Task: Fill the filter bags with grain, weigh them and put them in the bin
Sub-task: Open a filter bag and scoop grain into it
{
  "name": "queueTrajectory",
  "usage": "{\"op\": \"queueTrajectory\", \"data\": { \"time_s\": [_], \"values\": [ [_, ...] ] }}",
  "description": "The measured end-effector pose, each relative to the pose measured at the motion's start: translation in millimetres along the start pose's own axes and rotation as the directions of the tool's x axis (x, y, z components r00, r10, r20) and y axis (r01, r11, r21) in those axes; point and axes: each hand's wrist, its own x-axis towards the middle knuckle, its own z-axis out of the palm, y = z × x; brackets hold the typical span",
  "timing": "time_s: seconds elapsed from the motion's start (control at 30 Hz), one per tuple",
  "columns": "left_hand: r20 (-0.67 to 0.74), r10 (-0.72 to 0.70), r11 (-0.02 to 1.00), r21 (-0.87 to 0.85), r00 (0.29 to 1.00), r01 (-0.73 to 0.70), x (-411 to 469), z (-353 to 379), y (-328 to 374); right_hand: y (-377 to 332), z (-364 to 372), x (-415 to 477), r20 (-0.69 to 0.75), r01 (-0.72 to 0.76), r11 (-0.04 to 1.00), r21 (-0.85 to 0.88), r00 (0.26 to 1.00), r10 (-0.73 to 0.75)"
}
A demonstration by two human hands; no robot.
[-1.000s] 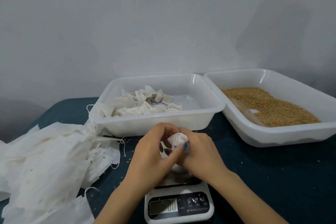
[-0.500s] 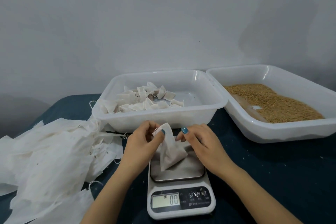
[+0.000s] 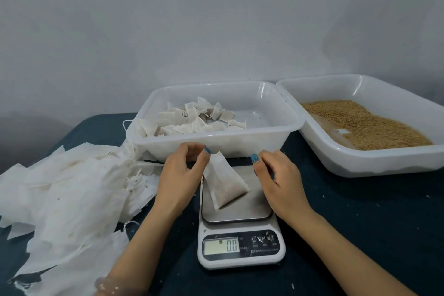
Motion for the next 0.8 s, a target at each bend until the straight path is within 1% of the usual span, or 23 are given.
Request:
{"op": "queueTrajectory", "data": {
  "time_s": [0.17, 0.33, 0.47, 0.57, 0.73, 0.8],
  "values": [
    [-0.01, -0.001, 0.999, 0.032, 1.0, 0.001, 0, 0, 1, 1, 1, -1, -0.011, 0.007, 1.0, -0.02, 1.0, -0.007],
    [-0.014, 0.016, 0.995, 0.1, 1.0, -0.015, 1, 0, -4, 0, 0, -2, -0.014, 0.011, 1.0, -0.026, 1.0, -0.011],
    [0.02, 0.034, 0.975, 0.22, 0.999, -0.037, 2, 0, -9, 0, 0, -2, -0.012, 0.007, 0.999, -0.042, 1.0, -0.007],
    [0.074, 0.047, 0.948, 0.312, 0.996, -0.068, 2, 2, -11, -1, 0, -3, -0.012, 0.009, 0.999, -0.038, 1.0, -0.009],
    [0.107, 0.123, 0.953, 0.263, 0.987, -0.148, -3, 5, -3, -2, 0, -2, -0.009, 0.01, 0.999, -0.041, 1.0, -0.011],
    [0.153, 0.114, 0.956, 0.253, 0.982, -0.15, -5, 6, 0, -1, 0, -3, -0.009, 0.009, 0.999, -0.04, 1.0, -0.009]
  ]
}}
